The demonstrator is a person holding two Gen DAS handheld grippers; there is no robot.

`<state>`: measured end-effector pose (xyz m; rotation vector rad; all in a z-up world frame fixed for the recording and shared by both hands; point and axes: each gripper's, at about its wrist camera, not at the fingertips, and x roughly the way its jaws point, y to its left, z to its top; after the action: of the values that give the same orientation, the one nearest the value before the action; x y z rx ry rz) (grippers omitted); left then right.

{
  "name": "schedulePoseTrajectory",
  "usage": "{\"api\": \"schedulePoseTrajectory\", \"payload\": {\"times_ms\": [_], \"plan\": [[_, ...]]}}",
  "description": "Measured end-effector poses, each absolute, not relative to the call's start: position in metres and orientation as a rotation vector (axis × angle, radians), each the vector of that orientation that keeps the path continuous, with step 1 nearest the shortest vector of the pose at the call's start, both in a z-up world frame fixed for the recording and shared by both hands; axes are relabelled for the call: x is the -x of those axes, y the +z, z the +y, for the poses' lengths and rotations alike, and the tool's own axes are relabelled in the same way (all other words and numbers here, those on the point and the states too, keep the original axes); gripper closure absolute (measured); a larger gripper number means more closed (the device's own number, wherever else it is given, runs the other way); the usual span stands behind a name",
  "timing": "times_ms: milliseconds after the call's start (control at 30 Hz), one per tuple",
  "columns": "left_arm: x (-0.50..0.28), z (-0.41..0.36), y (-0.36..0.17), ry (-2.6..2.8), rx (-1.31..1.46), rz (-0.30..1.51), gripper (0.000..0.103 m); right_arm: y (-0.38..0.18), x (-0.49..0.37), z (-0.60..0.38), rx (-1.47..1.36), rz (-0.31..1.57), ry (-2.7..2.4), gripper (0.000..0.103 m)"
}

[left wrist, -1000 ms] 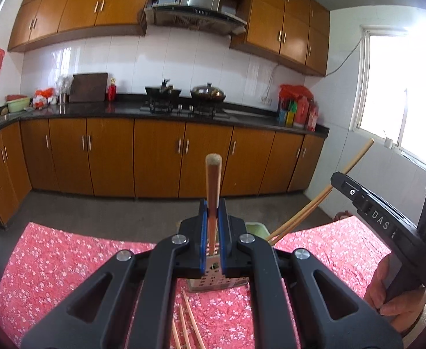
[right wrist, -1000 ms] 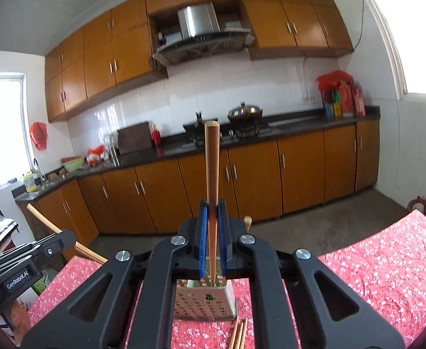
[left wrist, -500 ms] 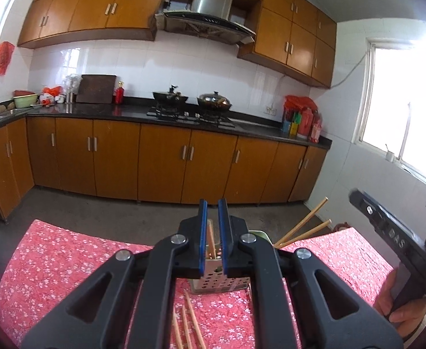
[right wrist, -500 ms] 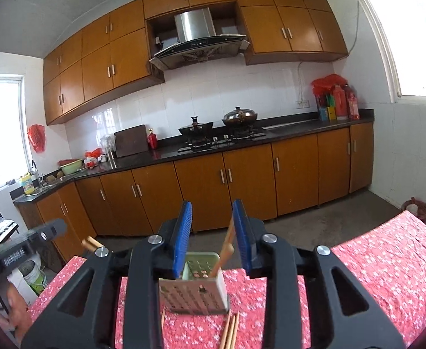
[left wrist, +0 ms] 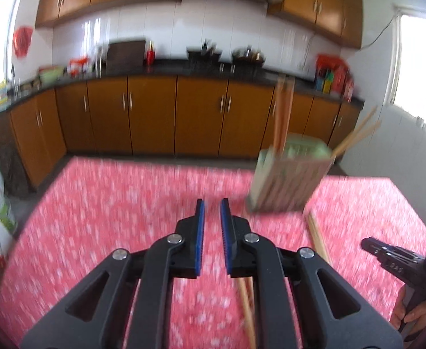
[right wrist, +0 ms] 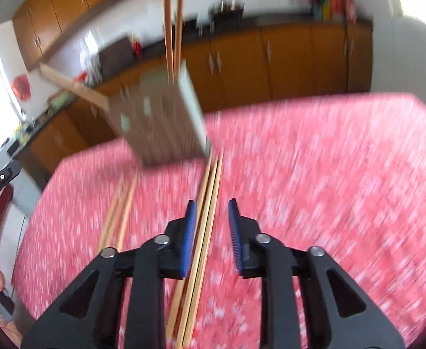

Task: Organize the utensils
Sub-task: 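Lower the right gripper onto a third chopstick and close while the left gripper grasps one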

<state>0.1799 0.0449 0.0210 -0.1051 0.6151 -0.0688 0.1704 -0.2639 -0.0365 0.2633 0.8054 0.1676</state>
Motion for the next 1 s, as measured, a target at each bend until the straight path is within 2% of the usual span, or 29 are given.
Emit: {"api": "schedulePoseTrajectory", "payload": {"times_ms": [133, 300, 633, 667, 1000], "plan": [[-0.175, 0.05, -0.02, -0.074, 0.146, 0.724, 0.09, -0.07, -0.168, -0.248, -0.259, 0.898, 0.189, 0.085], [-0.17, 0.054, -0.047, -0.081, 0.178, 0.787, 0.09, -0.082, -0.169, -0.239, -0.237, 0.924, 0.195, 0.085], [-0.166, 0.037, -0.061, -0.14, 0.168, 0.825, 0.09, -0.087, -0.176, -0.236, -0.136, 0.914, 0.124, 0.09], [-0.165, 0.034, -0.062, -0.153, 0.165, 0.829, 0.09, -0.087, -0.177, -0.236, -0.114, 0.91, 0.11, 0.095], [-0.163, -0.002, -0.08, -0.26, 0.104, 0.889, 0.092, -0.091, -0.177, -0.264, -0.166, 0.898, 0.017, 0.095]]}}
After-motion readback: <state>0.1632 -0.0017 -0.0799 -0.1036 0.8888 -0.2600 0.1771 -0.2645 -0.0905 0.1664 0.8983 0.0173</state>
